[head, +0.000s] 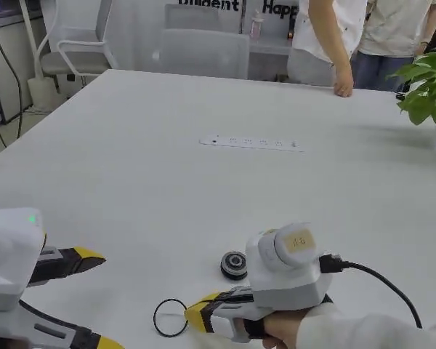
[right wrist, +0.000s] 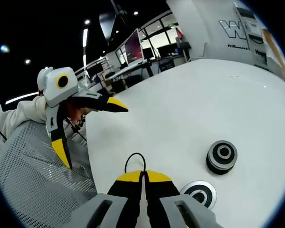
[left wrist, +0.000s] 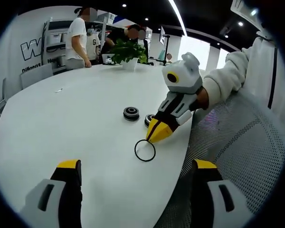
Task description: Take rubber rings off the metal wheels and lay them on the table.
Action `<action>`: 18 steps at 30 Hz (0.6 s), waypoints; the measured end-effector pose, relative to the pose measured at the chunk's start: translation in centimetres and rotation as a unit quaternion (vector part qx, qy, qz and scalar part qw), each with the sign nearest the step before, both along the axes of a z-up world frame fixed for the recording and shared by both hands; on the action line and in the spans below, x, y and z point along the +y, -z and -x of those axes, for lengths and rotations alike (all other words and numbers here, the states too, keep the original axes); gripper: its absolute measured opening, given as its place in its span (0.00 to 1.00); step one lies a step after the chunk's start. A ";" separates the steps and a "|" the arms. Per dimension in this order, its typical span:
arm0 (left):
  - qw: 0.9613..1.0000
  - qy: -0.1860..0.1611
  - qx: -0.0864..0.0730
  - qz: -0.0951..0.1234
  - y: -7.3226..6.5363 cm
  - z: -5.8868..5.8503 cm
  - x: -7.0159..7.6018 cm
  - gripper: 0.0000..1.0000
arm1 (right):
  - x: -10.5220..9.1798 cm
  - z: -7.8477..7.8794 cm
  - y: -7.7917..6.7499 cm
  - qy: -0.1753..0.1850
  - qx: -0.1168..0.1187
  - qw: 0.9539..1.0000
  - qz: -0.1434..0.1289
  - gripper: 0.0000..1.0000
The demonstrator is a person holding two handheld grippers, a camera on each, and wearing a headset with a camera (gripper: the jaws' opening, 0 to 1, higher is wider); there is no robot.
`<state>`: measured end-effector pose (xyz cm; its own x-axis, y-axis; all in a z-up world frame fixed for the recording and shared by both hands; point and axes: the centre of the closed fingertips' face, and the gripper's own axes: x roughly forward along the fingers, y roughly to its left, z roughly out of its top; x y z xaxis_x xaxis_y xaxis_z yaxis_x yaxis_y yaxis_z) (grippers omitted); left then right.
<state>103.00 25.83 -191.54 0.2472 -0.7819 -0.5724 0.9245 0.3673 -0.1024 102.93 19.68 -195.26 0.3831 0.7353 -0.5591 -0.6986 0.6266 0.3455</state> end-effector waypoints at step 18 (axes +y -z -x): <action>1.000 -0.002 -0.001 0.001 0.0 -0.1 0.1 0.94 | -0.5 -1.0 -1.8 0.020 -0.009 1.000 -0.019 0.07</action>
<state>103.06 25.94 -191.51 0.2519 -0.7815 -0.5708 0.9228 0.3716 -0.1016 103.98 19.19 -193.46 0.4224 0.7395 -0.5242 -0.6790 0.6412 0.3575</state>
